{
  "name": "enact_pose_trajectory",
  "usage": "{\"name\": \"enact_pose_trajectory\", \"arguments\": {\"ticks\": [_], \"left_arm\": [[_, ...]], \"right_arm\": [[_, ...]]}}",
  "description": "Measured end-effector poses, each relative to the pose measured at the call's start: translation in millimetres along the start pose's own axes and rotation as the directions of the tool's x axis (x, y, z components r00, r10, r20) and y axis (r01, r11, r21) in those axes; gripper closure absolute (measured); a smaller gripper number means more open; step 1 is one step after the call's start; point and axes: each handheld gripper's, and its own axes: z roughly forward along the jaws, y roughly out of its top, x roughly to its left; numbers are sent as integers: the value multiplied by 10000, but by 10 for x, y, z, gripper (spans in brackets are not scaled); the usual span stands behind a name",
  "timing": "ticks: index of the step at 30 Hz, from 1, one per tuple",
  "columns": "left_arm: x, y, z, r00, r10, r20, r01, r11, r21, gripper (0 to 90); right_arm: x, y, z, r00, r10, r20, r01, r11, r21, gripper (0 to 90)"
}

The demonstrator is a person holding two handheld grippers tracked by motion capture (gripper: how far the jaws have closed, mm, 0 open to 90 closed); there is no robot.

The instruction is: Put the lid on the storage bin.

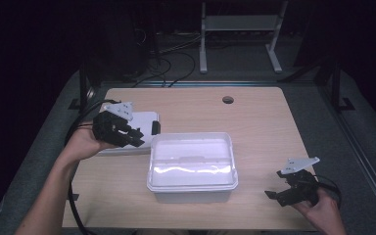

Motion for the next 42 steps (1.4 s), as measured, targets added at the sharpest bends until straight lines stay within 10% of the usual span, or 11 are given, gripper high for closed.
{"name": "enact_pose_trajectory", "arguments": {"ticks": [42], "left_arm": [[540,-743,256,9941,-897,-609,935,9937,626,552]], "right_arm": [[-18,4,9,10000,-5,15,5,10000,17,159]]}}
